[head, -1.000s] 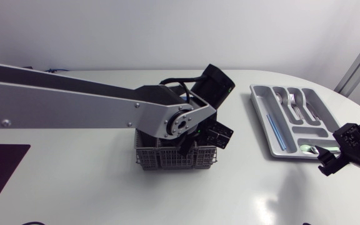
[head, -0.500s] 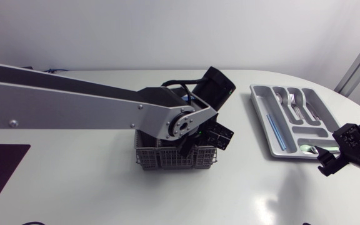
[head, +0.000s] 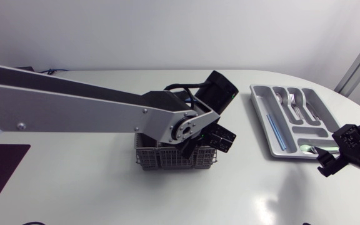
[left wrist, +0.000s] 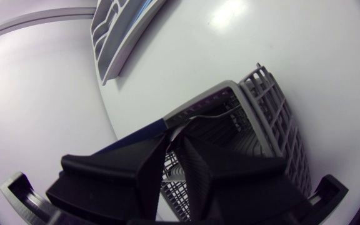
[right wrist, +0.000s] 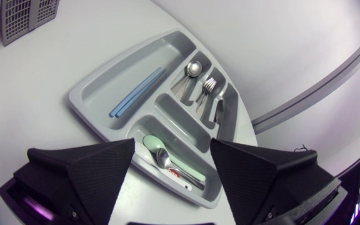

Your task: Unload the cutlery basket into the drawer organizer.

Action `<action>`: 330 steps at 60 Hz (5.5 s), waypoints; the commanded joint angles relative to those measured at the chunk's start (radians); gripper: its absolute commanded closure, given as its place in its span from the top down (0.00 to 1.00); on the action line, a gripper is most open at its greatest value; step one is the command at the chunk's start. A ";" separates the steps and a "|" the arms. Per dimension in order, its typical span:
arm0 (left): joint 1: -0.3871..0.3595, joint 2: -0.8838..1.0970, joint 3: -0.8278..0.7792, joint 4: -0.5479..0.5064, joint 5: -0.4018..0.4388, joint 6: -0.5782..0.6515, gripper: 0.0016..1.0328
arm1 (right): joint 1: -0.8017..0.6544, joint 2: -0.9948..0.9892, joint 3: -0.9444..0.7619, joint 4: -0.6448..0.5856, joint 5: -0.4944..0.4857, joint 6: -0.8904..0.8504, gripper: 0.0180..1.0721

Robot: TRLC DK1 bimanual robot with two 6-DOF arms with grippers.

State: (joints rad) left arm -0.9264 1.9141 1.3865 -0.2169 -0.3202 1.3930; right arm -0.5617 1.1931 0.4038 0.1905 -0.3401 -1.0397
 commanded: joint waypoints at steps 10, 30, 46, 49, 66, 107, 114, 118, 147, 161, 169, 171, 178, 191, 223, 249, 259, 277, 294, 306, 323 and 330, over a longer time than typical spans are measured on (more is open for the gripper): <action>-0.022 -0.024 -0.061 -0.016 0.004 0.038 0.06 | 0.009 0.014 -0.023 0.009 0.000 0.003 0.83; -0.034 -0.101 -0.112 -0.009 0.004 0.038 0.03 | 0.016 -0.021 -0.048 0.010 0.001 0.001 0.83; -0.057 -0.225 -0.133 0.004 -0.017 0.066 0.03 | 0.042 -0.082 -0.074 -0.022 0.004 0.013 0.83; -0.060 -0.262 -0.141 0.004 -0.031 0.070 0.03 | 0.049 -0.096 -0.074 -0.037 0.004 0.023 0.83; -0.098 -0.435 -0.138 -0.007 -0.066 -0.023 0.03 | 0.140 -0.219 -0.068 -0.128 0.007 0.125 0.83; -0.115 -0.247 0.155 -0.302 -0.069 -0.845 0.03 | 0.822 -0.492 0.099 -0.462 0.182 0.626 0.82; -0.107 -0.214 0.223 -0.360 -0.034 -0.953 0.03 | 0.884 -0.497 0.102 -0.462 0.190 0.650 0.82; -0.097 -0.190 0.272 -0.409 0.017 -1.032 0.03 | 0.919 -0.500 0.102 -0.459 0.193 0.664 0.79; -0.006 -0.055 0.510 -0.648 0.342 -1.342 0.03 | 1.162 -0.469 0.061 -0.304 0.443 0.647 0.42; 0.008 -0.056 0.522 -0.667 0.385 -1.355 0.03 | 1.174 -0.420 0.063 -0.280 0.466 0.626 0.19; 0.008 -0.056 0.517 -0.673 0.386 -1.353 0.03 | 1.174 -0.405 0.072 -0.281 0.466 0.626 0.06; 0.008 -0.058 0.517 -0.674 0.391 -1.353 0.03 | 1.174 -0.403 0.072 -0.283 0.466 0.626 0.05; 0.012 -0.066 0.516 -0.674 0.391 -1.352 0.03 | 1.174 -0.406 0.072 -0.292 0.463 0.622 0.05; 0.021 -0.089 0.514 -0.671 0.392 -1.365 0.36 | 1.174 -0.423 0.066 -0.333 0.434 0.622 0.05; 0.175 -0.328 0.367 -0.503 0.340 -1.352 0.95 | 0.648 -0.423 0.069 -0.502 -0.059 0.382 0.05; 0.293 -0.529 0.045 -0.357 0.190 -1.283 0.95 | 0.102 0.065 0.306 -0.754 -0.353 -0.289 0.06; 0.342 -0.579 -0.080 -0.303 0.190 -1.269 0.95 | -0.015 0.269 0.434 -0.767 -0.339 -0.447 0.10; 0.416 -0.629 -0.204 -0.253 0.191 -1.258 0.95 | -0.112 0.519 0.636 -0.749 -0.224 -0.629 0.12; 0.463 -0.659 -0.294 -0.220 0.191 -1.261 0.95 | -0.113 0.643 0.645 -0.606 -0.088 -0.732 0.12; 0.472 -0.672 -0.345 -0.200 0.191 -1.263 0.95 | -0.113 0.681 0.642 -0.545 -0.060 -0.747 0.18; 0.477 -0.690 -0.391 -0.199 0.191 -1.260 0.95 | -0.113 0.537 0.610 -0.526 -0.114 -0.642 0.54; 0.477 -0.699 -0.429 -0.199 0.191 -1.252 0.95 | -0.081 0.387 0.546 -0.533 -0.166 -0.507 0.65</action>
State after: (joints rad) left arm -0.4545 1.2289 0.9977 -0.4194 -0.1257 0.1295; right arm -0.6617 1.6569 0.9951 -0.3332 -0.4843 -1.6150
